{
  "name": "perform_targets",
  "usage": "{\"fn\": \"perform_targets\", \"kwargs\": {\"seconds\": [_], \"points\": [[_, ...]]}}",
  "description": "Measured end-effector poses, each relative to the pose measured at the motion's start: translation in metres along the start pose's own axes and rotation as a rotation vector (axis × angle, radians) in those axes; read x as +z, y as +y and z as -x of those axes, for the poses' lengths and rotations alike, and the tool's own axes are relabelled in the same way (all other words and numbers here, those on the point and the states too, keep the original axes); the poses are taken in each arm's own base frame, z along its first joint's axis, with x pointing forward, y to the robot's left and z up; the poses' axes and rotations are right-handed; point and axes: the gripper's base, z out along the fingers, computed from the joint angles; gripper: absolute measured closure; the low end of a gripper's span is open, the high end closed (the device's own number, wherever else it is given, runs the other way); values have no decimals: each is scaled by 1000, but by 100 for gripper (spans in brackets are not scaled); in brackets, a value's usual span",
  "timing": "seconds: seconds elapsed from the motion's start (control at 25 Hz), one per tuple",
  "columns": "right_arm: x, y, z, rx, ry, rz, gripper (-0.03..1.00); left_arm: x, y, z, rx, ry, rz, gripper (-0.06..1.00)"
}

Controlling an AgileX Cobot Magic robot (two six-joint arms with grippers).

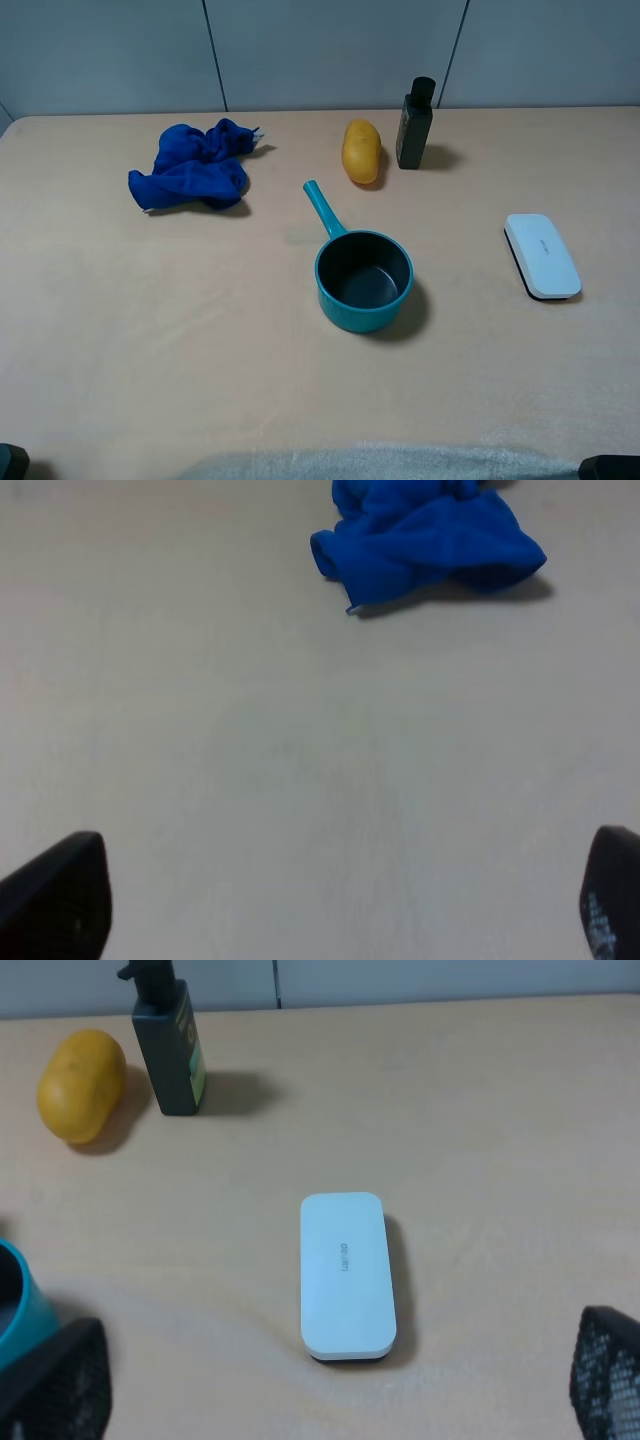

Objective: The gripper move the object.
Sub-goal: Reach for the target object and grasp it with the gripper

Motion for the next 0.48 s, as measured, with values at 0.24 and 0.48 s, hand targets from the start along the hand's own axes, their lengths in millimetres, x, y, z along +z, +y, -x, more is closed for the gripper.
{"fn": "perform_targets", "kwargs": {"seconds": [0.24,0.48], "points": [[0,0,0,0,0,0,27,0,0,0,0,0,0,0],[0,0,0,0,0,0,27,0,0,0,0,0,0,0]]}}
